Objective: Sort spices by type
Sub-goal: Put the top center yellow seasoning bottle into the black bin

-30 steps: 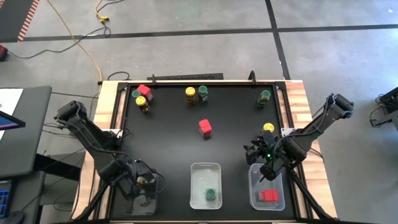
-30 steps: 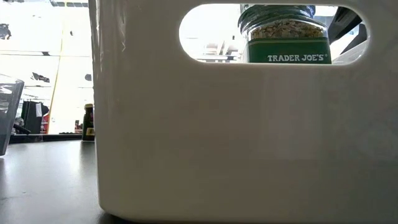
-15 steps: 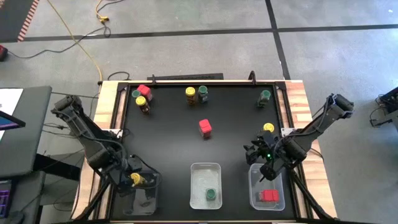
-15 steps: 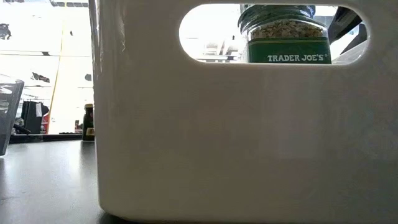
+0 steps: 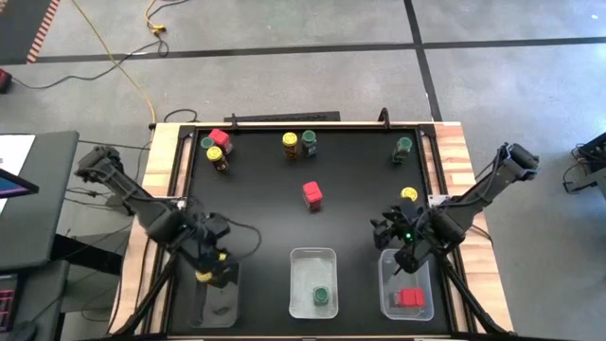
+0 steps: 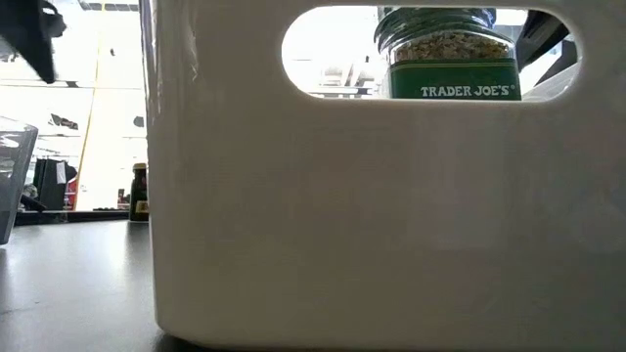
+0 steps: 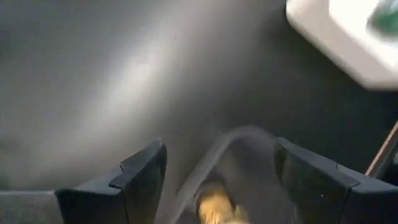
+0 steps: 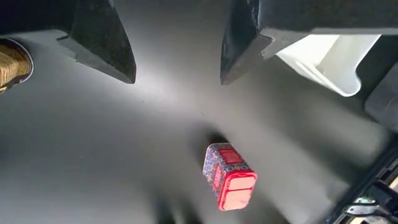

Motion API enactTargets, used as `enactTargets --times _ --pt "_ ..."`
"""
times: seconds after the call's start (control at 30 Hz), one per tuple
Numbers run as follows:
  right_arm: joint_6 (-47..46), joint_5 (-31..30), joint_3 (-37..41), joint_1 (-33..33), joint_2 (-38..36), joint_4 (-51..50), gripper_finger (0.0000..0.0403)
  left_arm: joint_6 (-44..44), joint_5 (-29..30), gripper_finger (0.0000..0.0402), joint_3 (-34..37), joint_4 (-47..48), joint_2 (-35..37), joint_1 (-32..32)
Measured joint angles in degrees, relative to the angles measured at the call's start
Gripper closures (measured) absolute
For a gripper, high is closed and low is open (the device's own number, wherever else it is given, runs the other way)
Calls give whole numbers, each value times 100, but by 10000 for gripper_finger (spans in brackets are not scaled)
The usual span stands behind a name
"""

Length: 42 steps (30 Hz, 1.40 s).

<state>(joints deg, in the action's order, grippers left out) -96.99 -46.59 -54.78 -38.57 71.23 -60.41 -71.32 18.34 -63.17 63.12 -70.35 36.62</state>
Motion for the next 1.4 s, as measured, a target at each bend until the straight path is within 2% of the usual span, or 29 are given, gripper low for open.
enactTargets --times 0.4,0.7,0.87,1.07,1.23,1.4 --pt "1 7 0 537 224 -22 143 562 438 122 1 -1347 -2 -1411" --pt "2 42 0 726 220 -499 143 659 447 120 1 -1488 -2 -2040" --pt "0 44 0 726 66 -822 143 838 464 88 1 -1361 -2 -2344" --pt "0 44 0 726 -314 -1128 143 1446 510 38 1 -1432 -2 -2669" --pt "-39 48 0 788 -472 -1602 143 1030 515 33 1 -1527 -2 -2714" --pt "-4 305 0 803 -591 -1814 143 712 508 34 1 -1513 -2 -2770"
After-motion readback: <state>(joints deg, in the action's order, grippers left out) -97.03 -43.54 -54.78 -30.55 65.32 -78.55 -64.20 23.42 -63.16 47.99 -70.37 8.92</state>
